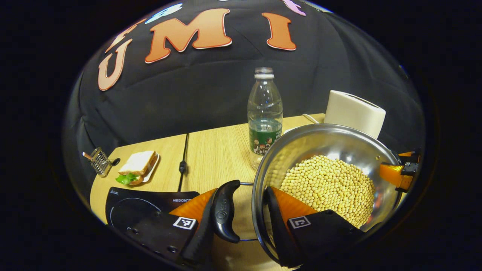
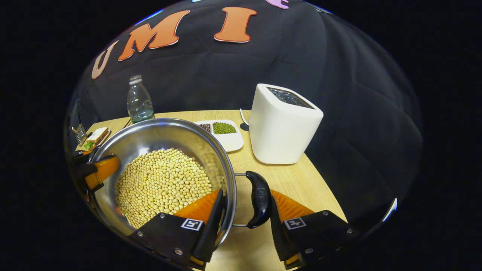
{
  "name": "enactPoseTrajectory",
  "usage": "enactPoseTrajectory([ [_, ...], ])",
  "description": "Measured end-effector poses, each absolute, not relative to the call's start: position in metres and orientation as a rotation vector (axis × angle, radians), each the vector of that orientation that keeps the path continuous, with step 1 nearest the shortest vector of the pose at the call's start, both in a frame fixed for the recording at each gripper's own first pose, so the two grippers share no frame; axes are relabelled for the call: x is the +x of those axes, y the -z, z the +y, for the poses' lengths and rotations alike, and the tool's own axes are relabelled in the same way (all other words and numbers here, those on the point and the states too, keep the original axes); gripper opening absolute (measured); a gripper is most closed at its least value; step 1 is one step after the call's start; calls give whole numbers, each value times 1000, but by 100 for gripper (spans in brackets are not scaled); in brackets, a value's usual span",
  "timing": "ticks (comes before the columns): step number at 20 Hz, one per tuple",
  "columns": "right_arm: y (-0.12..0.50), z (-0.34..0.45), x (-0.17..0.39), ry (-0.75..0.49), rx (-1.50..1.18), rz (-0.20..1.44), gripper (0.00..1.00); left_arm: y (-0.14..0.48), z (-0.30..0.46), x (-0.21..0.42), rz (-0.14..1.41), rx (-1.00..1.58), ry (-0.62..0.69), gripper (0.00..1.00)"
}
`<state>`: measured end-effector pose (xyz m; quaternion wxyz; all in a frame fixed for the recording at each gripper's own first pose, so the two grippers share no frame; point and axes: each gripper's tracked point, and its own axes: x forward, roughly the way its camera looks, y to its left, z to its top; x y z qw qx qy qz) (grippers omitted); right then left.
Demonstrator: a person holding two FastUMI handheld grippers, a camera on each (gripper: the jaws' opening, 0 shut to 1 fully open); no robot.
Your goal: First push the handle of the pot to place it horizontally, then grasp the pot with both hands and set it on the induction cooktop.
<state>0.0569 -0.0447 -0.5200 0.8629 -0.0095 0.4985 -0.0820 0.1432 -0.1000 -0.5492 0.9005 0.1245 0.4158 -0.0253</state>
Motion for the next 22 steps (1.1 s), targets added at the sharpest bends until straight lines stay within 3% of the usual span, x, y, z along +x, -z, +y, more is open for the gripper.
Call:
enactPoseTrajectory([
  [2, 506, -47, 60, 160, -42, 1026, 64, 531, -97, 139, 855, 243, 50, 75],
  [3, 503, -47, 61, 156, -49, 1017, 59, 523, -95, 138, 851, 233, 49, 75],
  [5, 494, -46, 62, 148, -65, 996, 64, 499, -91, 131, 836, 218, 47, 74],
  [14, 478, -36, 73, 103, -72, 931, 63, 417, -54, 106, 776, 238, 25, 74],
  [22, 509, -22, 92, 8, -77, 910, 63, 373, 21, 85, 776, 237, -75, 74],
])
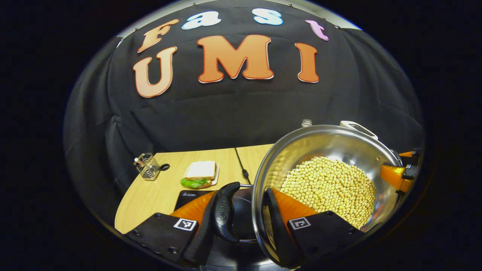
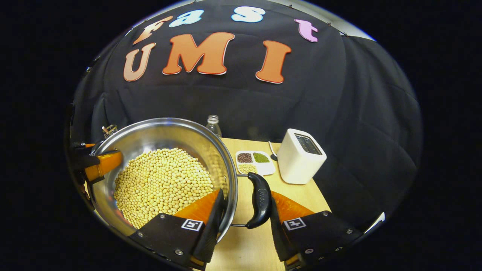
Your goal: First push the handle of the pot to place it horizontally, then grasp the pot with both hands and set it on the induction cooktop.
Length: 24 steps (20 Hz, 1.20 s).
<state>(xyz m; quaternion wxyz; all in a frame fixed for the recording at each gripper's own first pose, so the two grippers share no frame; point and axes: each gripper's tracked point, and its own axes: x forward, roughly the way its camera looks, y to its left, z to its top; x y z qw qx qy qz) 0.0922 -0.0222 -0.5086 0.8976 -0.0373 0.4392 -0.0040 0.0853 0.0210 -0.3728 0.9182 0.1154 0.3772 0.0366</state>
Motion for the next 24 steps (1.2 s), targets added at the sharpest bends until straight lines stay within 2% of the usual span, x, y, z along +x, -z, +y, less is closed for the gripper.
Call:
enactPoseTrajectory([
  [5, 542, -20, 111, -54, -76, 893, 63, 352, 71, 74, 760, 242, -142, 74],
  [6, 546, -19, 116, -68, -78, 892, 63, 349, 80, 71, 761, 243, -155, 71],
  [8, 559, -17, 123, -93, -77, 889, 64, 341, 102, 65, 760, 245, -183, 74],
  [13, 589, -17, 141, -152, -62, 889, 63, 325, 147, 55, 754, 258, -249, 74],
  [14, 597, -16, 145, -164, -60, 889, 63, 321, 153, 53, 753, 258, -261, 71],
  [15, 603, -17, 147, -172, -62, 890, 64, 319, 158, 51, 754, 255, -270, 74],
  [17, 606, -9, 146, -185, -68, 891, 64, 322, 172, 46, 762, 252, -280, 77],
  [18, 611, -3, 148, -187, -67, 895, 64, 324, 179, 44, 769, 248, -285, 74],
  [22, 638, 15, 150, -201, -75, 931, 64, 341, 197, 37, 805, 228, -301, 75],
  [23, 642, 18, 152, -203, -78, 942, 60, 348, 201, 35, 818, 225, -304, 75],
  [24, 648, 21, 156, -202, -79, 951, 64, 355, 207, 33, 827, 221, -307, 72],
])
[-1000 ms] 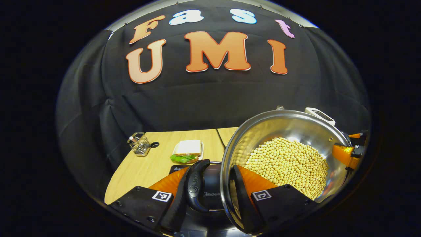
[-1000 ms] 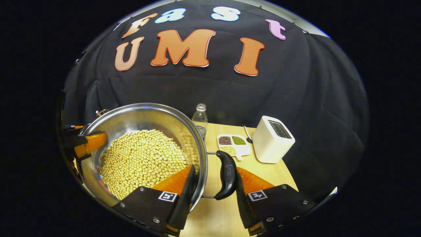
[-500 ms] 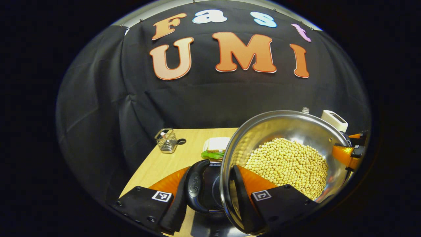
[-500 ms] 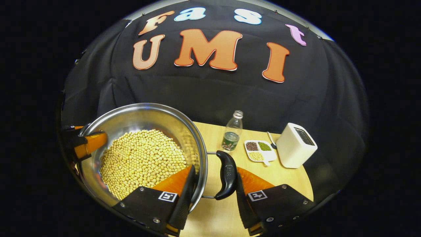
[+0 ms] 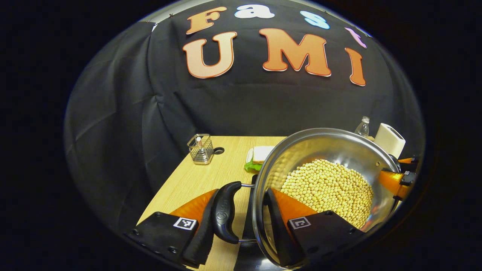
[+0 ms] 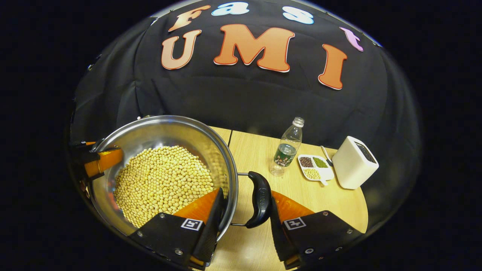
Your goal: First push the handle of the pot to place it horizontally, then grasp the pot with both hands and set it on the induction cooktop.
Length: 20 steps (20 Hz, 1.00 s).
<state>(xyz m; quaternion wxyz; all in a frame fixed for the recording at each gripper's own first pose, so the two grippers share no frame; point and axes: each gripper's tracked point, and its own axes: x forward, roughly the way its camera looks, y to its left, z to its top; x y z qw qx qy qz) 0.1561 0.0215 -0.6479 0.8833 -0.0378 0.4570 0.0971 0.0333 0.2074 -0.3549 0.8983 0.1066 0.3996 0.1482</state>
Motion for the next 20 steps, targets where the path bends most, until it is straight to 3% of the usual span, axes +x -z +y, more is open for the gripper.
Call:
enactPoseTrajectory([
  [20, 679, 49, 183, -217, -122, 1081, 64, 408, 205, 23, 960, 188, -318, 75],
])
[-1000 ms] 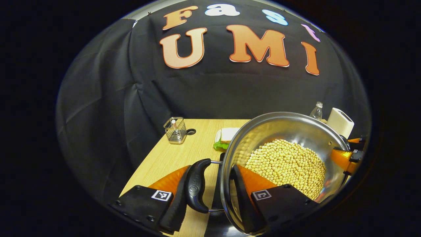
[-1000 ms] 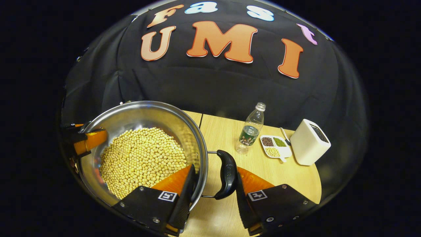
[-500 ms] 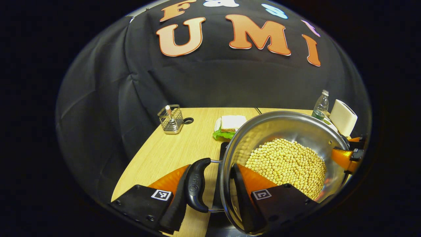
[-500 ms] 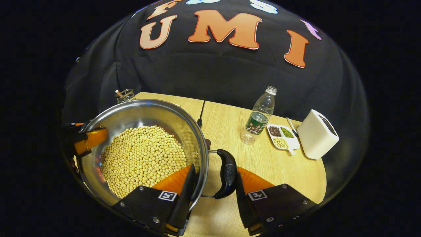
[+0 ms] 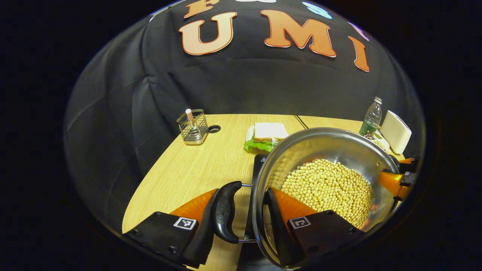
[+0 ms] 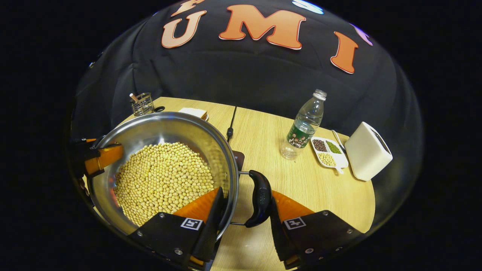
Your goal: First push the handle of the pot to place it horizontally, then grasp the pot with both hands and set it on the induction cooktop.
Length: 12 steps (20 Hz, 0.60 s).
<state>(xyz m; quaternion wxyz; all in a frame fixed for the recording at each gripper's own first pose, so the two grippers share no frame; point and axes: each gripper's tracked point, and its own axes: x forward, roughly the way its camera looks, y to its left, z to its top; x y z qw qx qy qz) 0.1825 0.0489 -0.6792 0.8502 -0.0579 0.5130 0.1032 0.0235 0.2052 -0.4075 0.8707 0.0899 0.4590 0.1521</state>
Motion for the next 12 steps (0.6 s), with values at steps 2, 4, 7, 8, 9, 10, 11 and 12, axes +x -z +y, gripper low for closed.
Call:
enactPoseTrajectory([
  [2, 673, 49, 190, -213, -117, 1071, 64, 404, 205, 25, 950, 180, -318, 75],
  [4, 678, 46, 182, -217, -114, 1080, 63, 408, 204, 22, 960, 175, -324, 72],
  [7, 683, 45, 182, -254, -94, 1087, 69, 408, 201, 23, 959, 164, -337, 79],
  [8, 681, 45, 179, -280, -88, 1092, 71, 408, 202, 24, 955, 161, -340, 81],
  [9, 676, 43, 177, -298, -98, 1083, 76, 409, 202, 25, 954, 162, -343, 83],
  [10, 668, 40, 178, -311, -121, 1057, 78, 408, 203, 24, 952, 160, -341, 83],
  [11, 653, 35, 178, -316, -140, 1024, 82, 407, 202, 26, 942, 153, -343, 81],
  [12, 637, 32, 181, -319, -148, 988, 83, 405, 202, 27, 933, 153, -347, 83],
])
